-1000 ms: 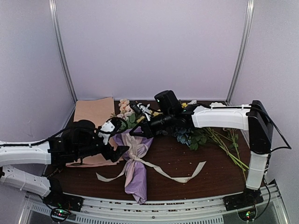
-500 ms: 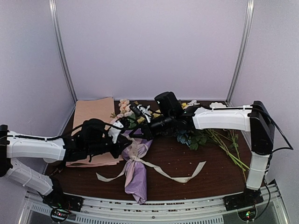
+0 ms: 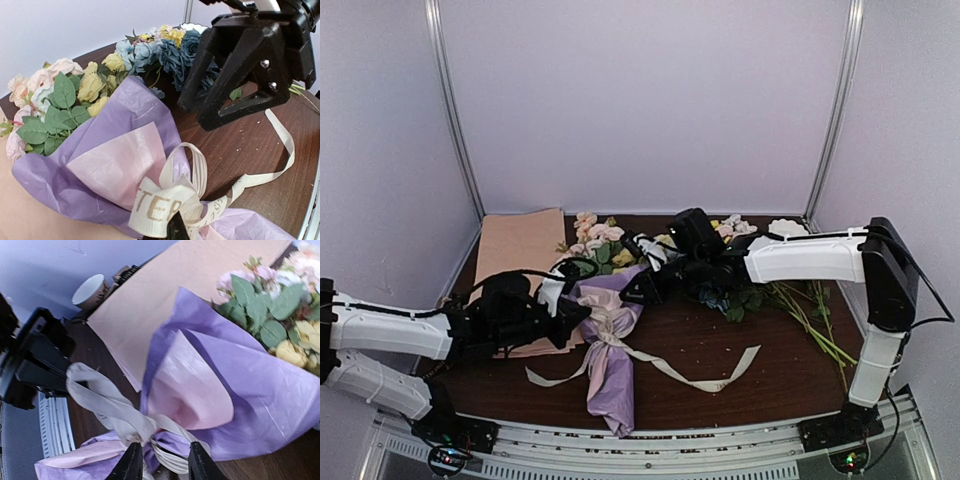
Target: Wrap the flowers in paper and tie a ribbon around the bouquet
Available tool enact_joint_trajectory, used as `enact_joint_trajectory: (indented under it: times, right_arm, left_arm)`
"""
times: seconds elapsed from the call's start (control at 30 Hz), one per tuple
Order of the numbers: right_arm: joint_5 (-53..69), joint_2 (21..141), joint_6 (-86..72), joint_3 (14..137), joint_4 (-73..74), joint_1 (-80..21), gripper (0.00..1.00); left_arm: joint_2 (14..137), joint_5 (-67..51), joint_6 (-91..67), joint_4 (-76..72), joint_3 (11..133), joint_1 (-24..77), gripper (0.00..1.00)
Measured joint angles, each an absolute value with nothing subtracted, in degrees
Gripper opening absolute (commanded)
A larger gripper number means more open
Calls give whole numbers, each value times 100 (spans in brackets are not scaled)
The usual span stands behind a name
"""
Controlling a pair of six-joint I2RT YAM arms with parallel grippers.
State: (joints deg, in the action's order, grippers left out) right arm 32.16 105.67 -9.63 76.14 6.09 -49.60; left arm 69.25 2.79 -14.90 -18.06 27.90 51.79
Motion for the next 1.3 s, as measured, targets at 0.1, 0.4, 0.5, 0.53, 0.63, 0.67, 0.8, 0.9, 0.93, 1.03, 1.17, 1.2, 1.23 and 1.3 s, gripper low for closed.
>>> enact_joint_trajectory:
  times: [0.1,0.4,0.5,0.53,0.63,0.67,0.8,0.9,0.93,1.03,1.17,1.2,1.23,1.3]
  right_arm:
    - [2969,10615,-985,7454,714,-4919,34]
    - [2773,10857,-987,7408,749,-5046,33]
    - [2744,10930,-985,7411,762,-5081,29]
    - [2731,10958,-982,7411,777,-5100,26]
    - [2687,11034,-956,7411,836,-5120,18]
    - [2665,11059,-950,7411,854,-5122,16]
    - [2506,11104,-928,7422,989,-5135,5]
    - [2414,11109,-897,7472,1055,-5140,0]
    - [2394,11109,-893,7483,1059,-5140,0]
    - [2368,11109,-864,7500,1100,-5142,0]
    - [2412,11089,-762,7518,1149,-5144,0]
    - [2453,11072,-738,7518,1175,-5151,0]
    - [2508,11034,-714,7511,1205,-5155,0]
    - [2624,10930,-661,7498,1227,-5168,0]
  left_arm:
    - [6777,414,-1702,-1962,2508,5179,0]
    - [6598,687,-2307,-2233,2001,5179,0]
    - [6543,840,-2648,-2368,1699,5179,16]
    - [6543,888,-2753,-2399,1612,5177,27]
    - [6534,1000,-3059,-2359,1404,5172,48]
    - [6512,1035,-3218,-2314,1374,5170,52]
    - [6187,1140,-3542,-2032,1347,5203,57]
    - [5754,1457,-3667,-1656,1354,5387,54]
    - [5610,1601,-3671,-1525,1358,5494,53]
    - [5369,1981,-3356,-1175,1542,5900,54]
    - [5618,2018,-2342,-1063,2189,6208,67]
    - [5765,1944,-2064,-1070,2355,6208,72]
    - [5933,1868,-1780,-1107,2506,6208,77]
    - [6305,1684,-1278,-1199,2703,6208,82]
